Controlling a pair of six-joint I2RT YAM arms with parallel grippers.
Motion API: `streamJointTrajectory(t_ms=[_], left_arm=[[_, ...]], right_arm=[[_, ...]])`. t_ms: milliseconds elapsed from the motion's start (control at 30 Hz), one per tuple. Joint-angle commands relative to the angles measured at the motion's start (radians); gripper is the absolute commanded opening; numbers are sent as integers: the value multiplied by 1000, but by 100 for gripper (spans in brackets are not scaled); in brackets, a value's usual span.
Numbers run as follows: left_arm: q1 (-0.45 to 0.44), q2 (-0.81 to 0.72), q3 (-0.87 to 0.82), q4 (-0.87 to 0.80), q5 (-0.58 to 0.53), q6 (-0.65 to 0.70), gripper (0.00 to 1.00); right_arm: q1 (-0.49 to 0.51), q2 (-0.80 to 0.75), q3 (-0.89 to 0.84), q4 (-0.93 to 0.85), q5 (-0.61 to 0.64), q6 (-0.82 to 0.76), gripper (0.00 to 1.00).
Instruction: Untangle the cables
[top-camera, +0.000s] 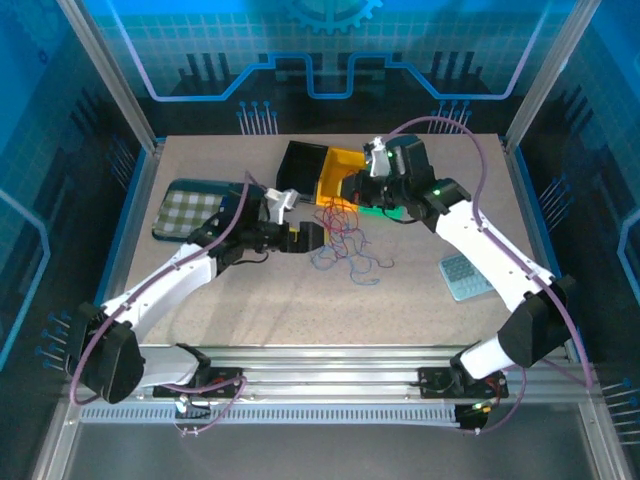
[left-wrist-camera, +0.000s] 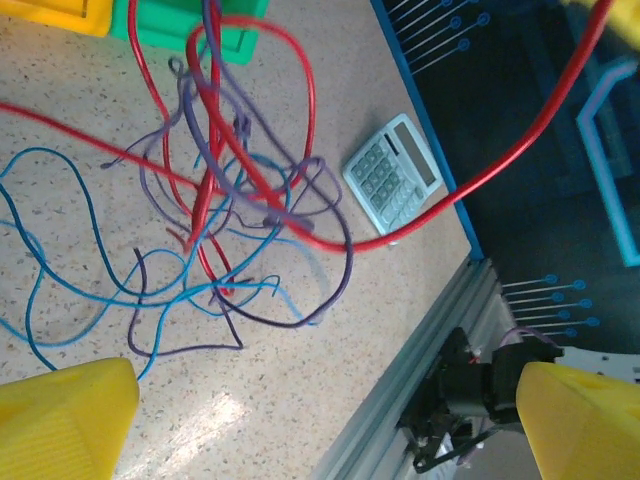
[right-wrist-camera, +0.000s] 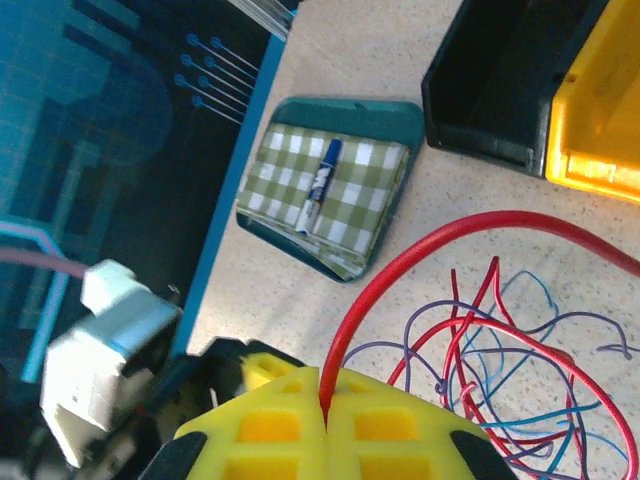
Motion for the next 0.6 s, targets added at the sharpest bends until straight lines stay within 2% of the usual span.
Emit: streamJointTrajectory(t_ms=[0, 100, 233, 300, 367, 567], left_arm=[[-84, 4, 0, -27, -134, 92, 99], [-131, 28, -7, 11, -215, 89, 99], [-139, 33, -49, 125, -354, 22, 99], [-139, 30, -67, 169, -422, -3, 95], [-142, 37, -70, 202, -457, -11, 91], [-159, 130, -27, 259, -443, -15, 76]], right_arm=[[-21, 13, 55, -17, -60, 44, 0], [-21, 12, 62, -26, -80, 62, 0], [-22, 1, 53, -23, -113, 87, 0], [-22, -9, 44, -22, -121, 91, 0], [-22, -21, 37, -24, -123, 96, 0], [-23, -41, 24, -14, -138, 124, 0]])
